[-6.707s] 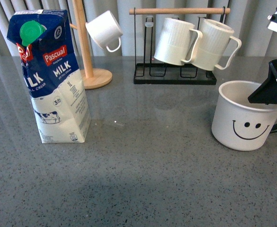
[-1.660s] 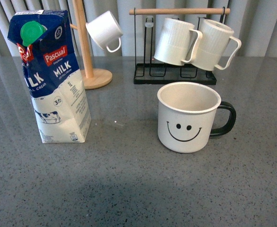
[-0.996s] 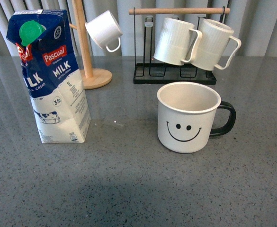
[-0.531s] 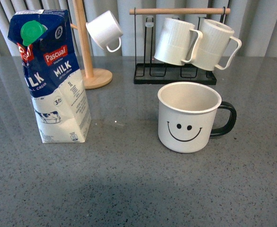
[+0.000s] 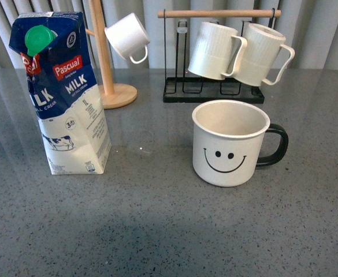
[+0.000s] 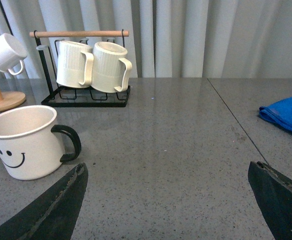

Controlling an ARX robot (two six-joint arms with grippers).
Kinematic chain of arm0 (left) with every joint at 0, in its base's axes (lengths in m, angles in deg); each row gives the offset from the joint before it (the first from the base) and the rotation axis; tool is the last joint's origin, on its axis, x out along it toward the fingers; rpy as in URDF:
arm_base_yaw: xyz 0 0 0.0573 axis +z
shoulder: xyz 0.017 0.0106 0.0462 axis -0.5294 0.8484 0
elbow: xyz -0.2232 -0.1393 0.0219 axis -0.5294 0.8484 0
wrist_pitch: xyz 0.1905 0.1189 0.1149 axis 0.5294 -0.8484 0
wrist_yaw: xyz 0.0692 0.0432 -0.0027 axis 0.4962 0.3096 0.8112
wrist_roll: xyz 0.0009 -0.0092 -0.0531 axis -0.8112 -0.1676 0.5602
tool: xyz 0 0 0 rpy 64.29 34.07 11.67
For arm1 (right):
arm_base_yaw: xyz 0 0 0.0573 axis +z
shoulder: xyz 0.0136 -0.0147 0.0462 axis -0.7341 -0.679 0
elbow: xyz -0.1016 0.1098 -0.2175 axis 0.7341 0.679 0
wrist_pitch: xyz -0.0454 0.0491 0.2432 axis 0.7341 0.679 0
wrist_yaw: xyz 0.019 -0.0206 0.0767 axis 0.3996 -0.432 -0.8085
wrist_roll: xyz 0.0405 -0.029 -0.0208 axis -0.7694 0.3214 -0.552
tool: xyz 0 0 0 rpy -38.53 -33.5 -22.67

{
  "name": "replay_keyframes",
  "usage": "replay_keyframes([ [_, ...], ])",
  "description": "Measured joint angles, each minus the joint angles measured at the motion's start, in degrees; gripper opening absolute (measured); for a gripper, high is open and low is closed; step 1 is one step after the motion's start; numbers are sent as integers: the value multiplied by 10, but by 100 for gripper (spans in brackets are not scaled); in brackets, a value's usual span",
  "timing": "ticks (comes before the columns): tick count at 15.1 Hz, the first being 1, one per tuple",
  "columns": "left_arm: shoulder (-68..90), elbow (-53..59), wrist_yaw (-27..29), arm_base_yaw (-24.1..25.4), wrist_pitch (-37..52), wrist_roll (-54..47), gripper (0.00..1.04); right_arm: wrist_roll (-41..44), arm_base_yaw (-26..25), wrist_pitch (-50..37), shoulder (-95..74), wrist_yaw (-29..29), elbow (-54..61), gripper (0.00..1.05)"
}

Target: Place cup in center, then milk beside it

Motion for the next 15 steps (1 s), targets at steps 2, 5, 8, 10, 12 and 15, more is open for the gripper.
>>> replay_keyframes([
  [2,11,0,51,-19,-1,50,98,0,0,0,0,0,0,98],
  [5,33,18,133,-32,40,94,98,0,0,0,0,0,0,98],
  [8,48,51,174,-37,47,127,98,0,0,0,0,0,0,98],
  [10,55,63,179,-51,59,139,98,0,0,0,0,0,0,98],
  [12,74,75,185,-58,69,148,98,0,0,0,0,0,0,98],
  [15,90,82,201,-57,93,148,89,0,0,0,0,0,0,98],
])
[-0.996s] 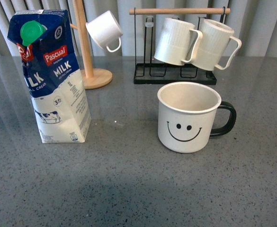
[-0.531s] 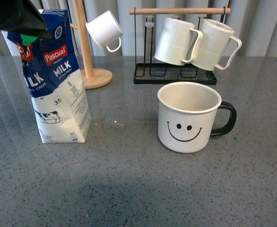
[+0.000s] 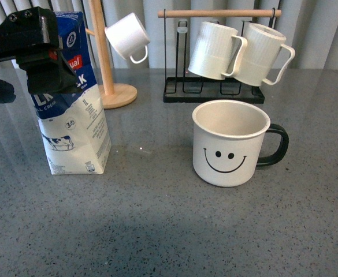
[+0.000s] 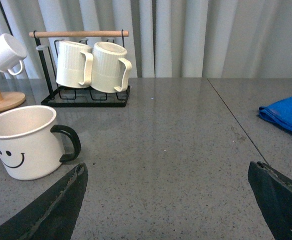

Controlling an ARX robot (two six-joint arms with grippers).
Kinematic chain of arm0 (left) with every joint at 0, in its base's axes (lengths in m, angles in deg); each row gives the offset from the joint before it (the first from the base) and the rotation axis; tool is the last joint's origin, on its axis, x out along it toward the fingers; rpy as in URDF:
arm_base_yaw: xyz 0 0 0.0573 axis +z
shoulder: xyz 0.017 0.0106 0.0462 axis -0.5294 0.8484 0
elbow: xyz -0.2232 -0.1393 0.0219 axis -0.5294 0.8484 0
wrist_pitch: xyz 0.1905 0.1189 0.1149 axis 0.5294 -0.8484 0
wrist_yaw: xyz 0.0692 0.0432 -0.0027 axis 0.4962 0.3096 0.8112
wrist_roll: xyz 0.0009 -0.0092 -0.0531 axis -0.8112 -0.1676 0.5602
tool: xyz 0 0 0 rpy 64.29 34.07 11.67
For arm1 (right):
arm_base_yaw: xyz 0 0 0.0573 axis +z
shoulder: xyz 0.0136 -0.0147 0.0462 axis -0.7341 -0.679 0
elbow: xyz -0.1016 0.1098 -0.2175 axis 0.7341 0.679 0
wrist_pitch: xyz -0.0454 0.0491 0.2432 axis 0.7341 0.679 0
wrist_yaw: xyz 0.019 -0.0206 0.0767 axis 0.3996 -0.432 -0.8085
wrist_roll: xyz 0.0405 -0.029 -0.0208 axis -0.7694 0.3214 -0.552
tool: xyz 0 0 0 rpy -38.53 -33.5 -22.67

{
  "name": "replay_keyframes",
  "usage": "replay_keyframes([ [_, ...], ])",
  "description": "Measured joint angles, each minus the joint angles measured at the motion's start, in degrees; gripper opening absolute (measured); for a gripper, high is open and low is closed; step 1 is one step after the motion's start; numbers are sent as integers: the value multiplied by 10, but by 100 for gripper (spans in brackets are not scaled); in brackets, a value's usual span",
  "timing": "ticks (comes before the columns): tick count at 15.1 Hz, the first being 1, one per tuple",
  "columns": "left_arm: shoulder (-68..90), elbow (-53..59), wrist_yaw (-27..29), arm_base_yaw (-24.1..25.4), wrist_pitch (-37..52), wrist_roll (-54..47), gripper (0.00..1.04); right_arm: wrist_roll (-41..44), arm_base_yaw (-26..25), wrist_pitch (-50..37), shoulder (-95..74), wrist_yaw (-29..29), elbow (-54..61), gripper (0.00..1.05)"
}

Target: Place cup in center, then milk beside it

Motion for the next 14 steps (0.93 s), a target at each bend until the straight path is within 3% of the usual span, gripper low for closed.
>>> replay_keyframes([
  [8,-5,0,13,-13,9,-5,4,0,0,0,0,0,0,98],
  [12,-18,0,23,-43,1,-8,2,0,0,0,0,0,0,98],
  [14,-37,0,35,-83,0,5,2,0,0,0,0,0,0,98],
])
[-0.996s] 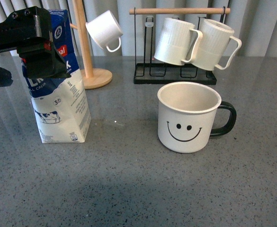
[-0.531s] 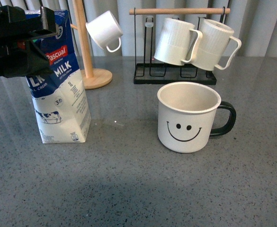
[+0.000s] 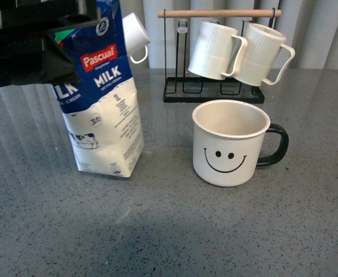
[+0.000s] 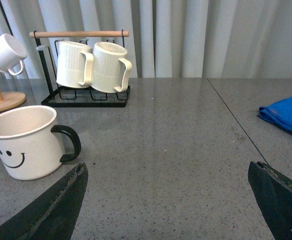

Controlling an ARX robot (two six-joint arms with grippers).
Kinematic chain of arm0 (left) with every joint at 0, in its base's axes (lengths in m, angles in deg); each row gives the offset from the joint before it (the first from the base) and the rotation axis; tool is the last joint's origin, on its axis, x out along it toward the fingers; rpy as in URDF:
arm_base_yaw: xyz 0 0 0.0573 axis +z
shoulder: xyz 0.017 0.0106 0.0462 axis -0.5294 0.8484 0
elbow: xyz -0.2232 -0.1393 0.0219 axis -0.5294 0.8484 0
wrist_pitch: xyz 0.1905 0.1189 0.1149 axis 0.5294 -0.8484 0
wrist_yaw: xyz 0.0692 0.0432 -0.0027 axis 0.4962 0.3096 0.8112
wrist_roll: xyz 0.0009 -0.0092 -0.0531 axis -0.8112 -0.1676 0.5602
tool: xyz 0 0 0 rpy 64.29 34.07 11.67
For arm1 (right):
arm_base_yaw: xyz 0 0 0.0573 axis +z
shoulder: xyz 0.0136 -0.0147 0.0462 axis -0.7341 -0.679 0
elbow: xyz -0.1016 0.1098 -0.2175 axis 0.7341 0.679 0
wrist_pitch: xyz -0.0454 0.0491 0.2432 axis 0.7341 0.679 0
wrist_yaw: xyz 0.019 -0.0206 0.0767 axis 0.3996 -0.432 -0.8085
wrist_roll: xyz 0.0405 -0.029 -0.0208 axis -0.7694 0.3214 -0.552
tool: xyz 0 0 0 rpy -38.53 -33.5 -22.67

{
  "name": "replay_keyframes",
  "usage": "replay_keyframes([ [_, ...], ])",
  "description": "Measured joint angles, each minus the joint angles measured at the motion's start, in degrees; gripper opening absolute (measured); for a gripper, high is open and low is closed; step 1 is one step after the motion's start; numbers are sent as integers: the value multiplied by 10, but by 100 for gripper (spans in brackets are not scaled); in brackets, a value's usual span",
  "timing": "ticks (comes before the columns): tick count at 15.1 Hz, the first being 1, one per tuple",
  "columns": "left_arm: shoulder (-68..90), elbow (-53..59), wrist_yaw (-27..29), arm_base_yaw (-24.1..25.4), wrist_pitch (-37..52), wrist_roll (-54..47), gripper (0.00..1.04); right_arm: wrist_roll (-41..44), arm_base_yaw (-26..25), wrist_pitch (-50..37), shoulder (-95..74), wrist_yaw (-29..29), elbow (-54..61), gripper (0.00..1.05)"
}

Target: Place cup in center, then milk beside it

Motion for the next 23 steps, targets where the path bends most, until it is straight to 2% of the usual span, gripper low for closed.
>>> replay_keyframes([
  [5,18,0,57,-80,23,55,2,0,0,0,0,0,0,98],
  [9,61,-9,104,-114,50,81,2,0,0,0,0,0,0,98],
  [14,104,-37,138,-134,71,101,2,0,0,0,0,0,0,98],
  [19,108,-42,142,-137,65,119,2,0,0,0,0,0,0,98],
  [20,109,-42,141,-137,66,119,8,0,0,0,0,0,0,98],
  [23,108,-47,136,-140,69,120,41,0,0,0,0,0,0,98],
])
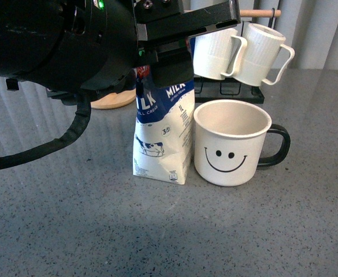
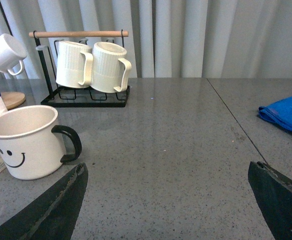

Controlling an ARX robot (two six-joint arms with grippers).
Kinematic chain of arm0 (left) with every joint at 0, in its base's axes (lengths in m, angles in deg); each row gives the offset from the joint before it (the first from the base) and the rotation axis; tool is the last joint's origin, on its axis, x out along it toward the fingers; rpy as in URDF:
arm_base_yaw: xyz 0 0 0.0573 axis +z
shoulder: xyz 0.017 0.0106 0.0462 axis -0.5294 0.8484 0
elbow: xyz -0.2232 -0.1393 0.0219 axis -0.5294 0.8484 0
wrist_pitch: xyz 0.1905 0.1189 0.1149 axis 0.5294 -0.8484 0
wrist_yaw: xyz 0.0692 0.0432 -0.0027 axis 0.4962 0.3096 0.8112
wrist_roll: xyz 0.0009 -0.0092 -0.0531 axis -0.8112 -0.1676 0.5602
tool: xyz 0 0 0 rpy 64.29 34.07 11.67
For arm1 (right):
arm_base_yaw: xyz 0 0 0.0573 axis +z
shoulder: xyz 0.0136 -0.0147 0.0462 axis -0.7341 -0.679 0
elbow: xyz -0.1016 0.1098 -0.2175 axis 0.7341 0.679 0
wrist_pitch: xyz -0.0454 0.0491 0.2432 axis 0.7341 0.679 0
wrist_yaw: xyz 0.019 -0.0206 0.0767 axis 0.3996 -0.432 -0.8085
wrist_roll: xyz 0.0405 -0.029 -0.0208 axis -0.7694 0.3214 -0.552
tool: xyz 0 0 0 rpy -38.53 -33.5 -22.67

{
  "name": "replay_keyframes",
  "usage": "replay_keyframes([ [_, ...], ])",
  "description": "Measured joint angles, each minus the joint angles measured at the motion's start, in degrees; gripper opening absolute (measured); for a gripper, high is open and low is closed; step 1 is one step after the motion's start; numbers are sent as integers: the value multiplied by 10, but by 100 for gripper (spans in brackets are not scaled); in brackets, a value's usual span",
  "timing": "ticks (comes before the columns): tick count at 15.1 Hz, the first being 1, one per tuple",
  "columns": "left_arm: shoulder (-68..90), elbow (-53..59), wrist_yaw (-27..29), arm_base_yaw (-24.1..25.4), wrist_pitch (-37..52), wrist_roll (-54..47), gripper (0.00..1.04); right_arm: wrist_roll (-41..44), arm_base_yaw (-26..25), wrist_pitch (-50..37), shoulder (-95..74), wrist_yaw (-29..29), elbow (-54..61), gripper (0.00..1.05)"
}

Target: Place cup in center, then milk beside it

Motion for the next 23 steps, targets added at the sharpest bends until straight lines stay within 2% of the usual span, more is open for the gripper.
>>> replay_keyframes([
  [6,-41,-3,-20,6,-13,10,100,0,0,0,0,0,0,98],
  [8,-62,-15,-42,32,-20,10,98,0,0,0,0,0,0,98],
  [12,-132,-21,-149,116,-26,-40,98,0,0,0,0,0,0,98],
  [14,-173,-16,-183,168,-24,-80,98,0,0,0,0,0,0,98],
  [16,-234,15,-198,212,-26,-112,98,0,0,0,0,0,0,98],
  [19,-330,69,-184,217,-13,-188,97,0,0,0,0,0,0,98],
  [20,-366,104,-115,223,16,-213,85,0,0,0,0,0,0,98],
  [21,-407,153,-101,253,17,-222,75,0,0,0,0,0,0,98],
  [22,-452,216,-110,289,15,-228,62,0,0,0,0,0,0,98],
  [23,-482,260,-120,297,31,-231,49,0,0,0,0,0,0,98],
])
